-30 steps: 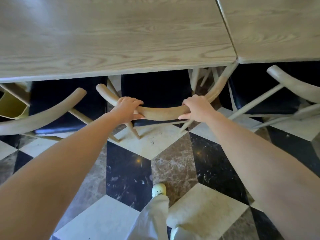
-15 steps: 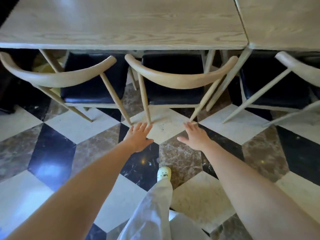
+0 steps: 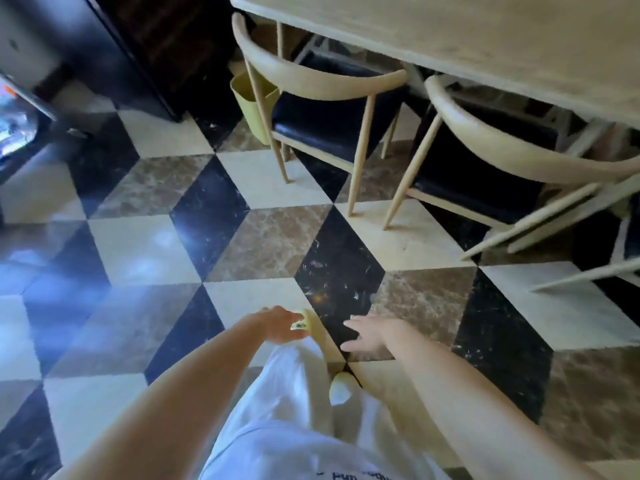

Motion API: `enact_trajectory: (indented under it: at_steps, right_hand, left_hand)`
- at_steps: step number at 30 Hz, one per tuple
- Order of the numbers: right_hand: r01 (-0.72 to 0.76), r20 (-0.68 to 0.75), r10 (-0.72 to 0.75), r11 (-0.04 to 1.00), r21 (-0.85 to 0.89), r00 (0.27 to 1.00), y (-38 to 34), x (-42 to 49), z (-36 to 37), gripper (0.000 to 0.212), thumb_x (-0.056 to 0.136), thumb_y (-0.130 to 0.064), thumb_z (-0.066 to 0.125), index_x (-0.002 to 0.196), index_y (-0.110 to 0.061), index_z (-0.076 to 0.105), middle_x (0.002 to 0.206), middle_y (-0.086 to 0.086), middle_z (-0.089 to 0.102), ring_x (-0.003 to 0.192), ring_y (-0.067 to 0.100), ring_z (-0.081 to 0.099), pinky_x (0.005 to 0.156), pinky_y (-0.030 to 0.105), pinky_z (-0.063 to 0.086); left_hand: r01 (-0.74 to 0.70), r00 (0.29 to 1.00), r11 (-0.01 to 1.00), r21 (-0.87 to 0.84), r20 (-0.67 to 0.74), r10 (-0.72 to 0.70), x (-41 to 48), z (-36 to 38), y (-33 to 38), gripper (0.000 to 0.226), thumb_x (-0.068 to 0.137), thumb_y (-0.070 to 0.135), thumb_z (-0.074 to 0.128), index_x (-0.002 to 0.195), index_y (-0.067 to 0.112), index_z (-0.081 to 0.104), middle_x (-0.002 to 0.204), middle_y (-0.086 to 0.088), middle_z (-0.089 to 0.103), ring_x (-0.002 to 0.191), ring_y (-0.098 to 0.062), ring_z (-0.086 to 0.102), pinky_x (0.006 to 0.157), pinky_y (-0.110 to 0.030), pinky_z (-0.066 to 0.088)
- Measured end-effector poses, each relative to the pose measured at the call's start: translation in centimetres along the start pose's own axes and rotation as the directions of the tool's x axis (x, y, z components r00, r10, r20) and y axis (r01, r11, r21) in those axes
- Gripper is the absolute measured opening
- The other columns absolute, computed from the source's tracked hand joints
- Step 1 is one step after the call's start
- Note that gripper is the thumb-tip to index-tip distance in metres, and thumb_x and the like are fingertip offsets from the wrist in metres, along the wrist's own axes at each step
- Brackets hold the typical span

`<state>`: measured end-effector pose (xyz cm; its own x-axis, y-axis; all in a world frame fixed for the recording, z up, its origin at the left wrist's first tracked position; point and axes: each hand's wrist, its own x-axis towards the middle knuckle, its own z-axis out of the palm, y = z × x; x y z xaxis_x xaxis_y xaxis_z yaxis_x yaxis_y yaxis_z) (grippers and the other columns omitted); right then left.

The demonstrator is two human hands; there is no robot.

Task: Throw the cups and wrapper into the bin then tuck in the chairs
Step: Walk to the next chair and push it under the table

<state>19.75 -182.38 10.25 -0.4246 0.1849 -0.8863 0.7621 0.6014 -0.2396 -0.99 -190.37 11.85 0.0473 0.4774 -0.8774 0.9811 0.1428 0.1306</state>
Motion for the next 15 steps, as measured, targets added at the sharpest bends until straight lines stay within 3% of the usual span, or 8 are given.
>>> enact_trajectory:
  at_steps: [5, 9, 12, 15]
  right_hand:
    - [0.085, 0.087, -0.078, 0.994, -0.075, 0.993, -6.4, 3.0, -4.8, 0.075, 0.091, -0.065, 0.036, 0.152, -0.024, 0.018, 0.16, -0.001, 0.017, 0.147, 0.028, 0.014, 0.117, 0.048, 0.018]
    - [0.117, 0.198, -0.074, 0.969, -0.217, 0.977, -11.0, 6.3, -8.9, 0.074, 0.093, -0.061, 0.037, 0.152, -0.019, 0.02, 0.159, 0.005, 0.023, 0.144, 0.026, 0.026, 0.114, 0.04, 0.024]
    - [0.162, 0.265, -0.087, 0.947, -0.278, 0.96, -14.7, 9.0, -12.6, 0.073, 0.095, -0.057, 0.037, 0.153, -0.017, 0.017, 0.161, 0.005, 0.016, 0.147, 0.025, 0.019, 0.117, 0.038, 0.017]
    - [0.184, 0.276, -0.096, 0.931, -0.315, 0.956, -17.6, 11.5, -16.9, 0.068, 0.097, -0.053, 0.036, 0.151, -0.015, 0.024, 0.159, 0.006, 0.021, 0.146, 0.025, 0.022, 0.116, 0.037, 0.019]
  left_hand:
    - [0.097, 0.995, 0.97, -0.223, 0.049, -0.089, -2.1, 2.4, -6.0, 0.062, 0.097, 0.057, 0.03, 0.151, 0.028, 0.025, 0.155, -0.01, 0.033, 0.141, -0.032, 0.033, 0.116, -0.043, 0.025]
    - [0.138, 0.99, 0.927, -0.347, 0.078, -0.118, -3.2, 2.5, -10.9, 0.063, 0.097, 0.056, 0.031, 0.15, 0.022, 0.029, 0.158, -0.007, 0.029, 0.145, -0.028, 0.027, 0.117, -0.041, 0.021]
    - [0.143, 0.989, 0.906, -0.399, 0.084, -0.119, -3.2, 1.4, -15.5, 0.062, 0.098, 0.054, 0.031, 0.147, 0.019, 0.035, 0.154, -0.008, 0.036, 0.142, -0.028, 0.034, 0.113, -0.041, 0.027]
    - [0.138, 0.99, 0.892, -0.431, 0.071, -0.119, -2.5, -0.5, -20.2, 0.06, 0.097, 0.055, 0.031, 0.142, 0.016, 0.045, 0.147, -0.008, 0.046, 0.134, -0.028, 0.044, 0.109, -0.04, 0.036]
